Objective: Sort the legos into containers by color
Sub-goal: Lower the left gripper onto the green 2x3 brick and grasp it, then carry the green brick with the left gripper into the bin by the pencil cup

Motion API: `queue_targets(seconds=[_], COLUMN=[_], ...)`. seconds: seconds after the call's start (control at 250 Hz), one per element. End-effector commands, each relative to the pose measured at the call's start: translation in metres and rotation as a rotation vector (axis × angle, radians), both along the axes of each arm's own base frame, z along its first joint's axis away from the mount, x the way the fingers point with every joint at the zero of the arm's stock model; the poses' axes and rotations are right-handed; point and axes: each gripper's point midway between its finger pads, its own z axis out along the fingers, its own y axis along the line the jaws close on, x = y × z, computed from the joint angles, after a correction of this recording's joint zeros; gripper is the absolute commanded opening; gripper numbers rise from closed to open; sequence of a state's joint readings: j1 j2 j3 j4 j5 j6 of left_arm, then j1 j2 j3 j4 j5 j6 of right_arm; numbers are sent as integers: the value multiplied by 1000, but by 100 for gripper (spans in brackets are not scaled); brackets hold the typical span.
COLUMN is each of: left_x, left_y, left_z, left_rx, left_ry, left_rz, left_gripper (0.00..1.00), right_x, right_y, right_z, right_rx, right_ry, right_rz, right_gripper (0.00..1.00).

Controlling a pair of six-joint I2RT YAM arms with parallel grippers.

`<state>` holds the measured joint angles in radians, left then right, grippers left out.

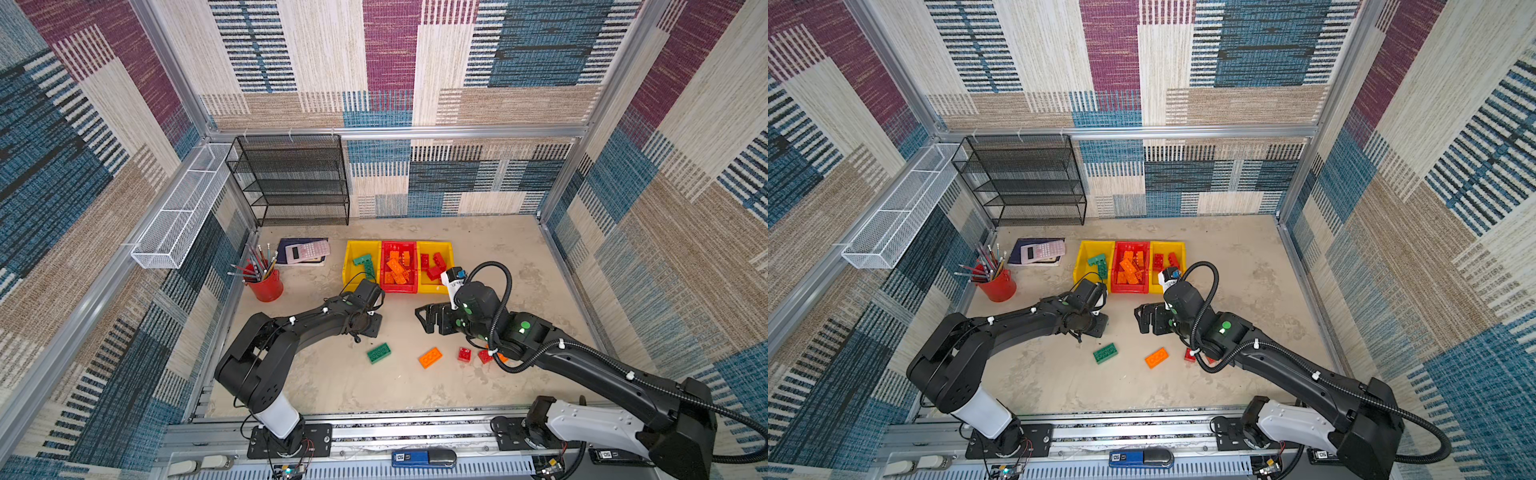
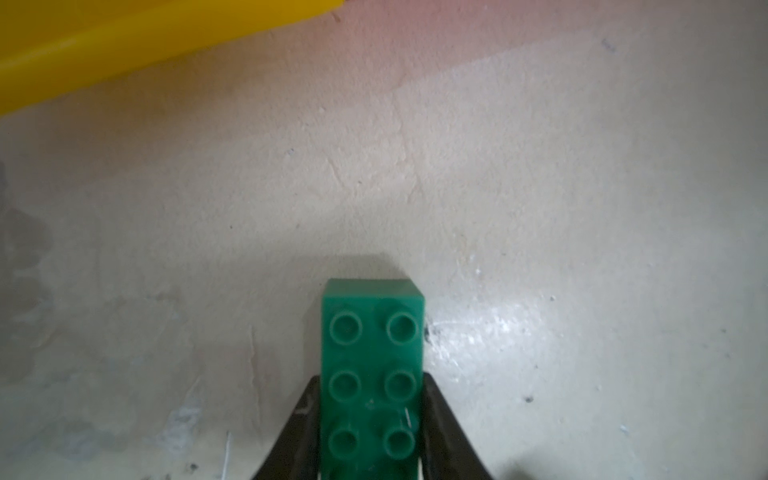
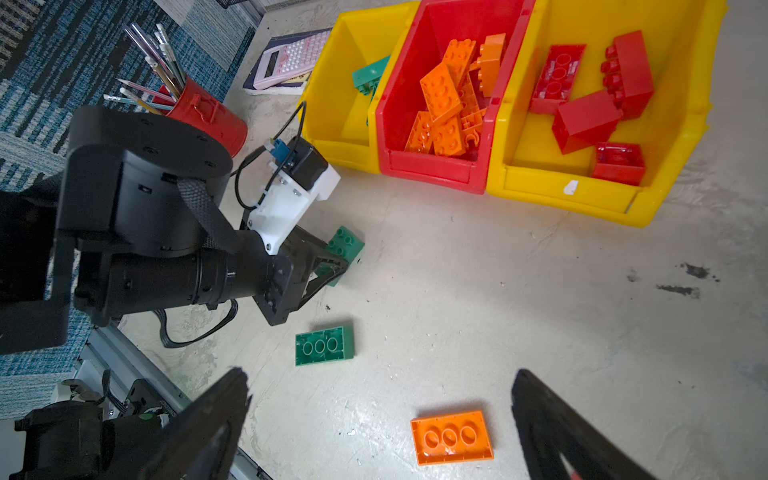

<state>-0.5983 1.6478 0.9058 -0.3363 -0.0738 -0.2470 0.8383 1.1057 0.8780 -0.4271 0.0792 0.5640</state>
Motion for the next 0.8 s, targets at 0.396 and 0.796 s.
queue_targets(seconds=[0.396, 0.796], left_x=[46, 148], left_y=[-4, 12], left_z=[76, 118], left_rx=[65, 32], left_ry=[-133, -201], left_rz=[34, 147], left_gripper=[25, 28], right_x=[6, 11], right_y=[-3, -6], right_z=[15, 25], right_rx=[-2, -17], right_ry=[-63, -92], right_rz=[-15, -26], right_gripper=[100, 100])
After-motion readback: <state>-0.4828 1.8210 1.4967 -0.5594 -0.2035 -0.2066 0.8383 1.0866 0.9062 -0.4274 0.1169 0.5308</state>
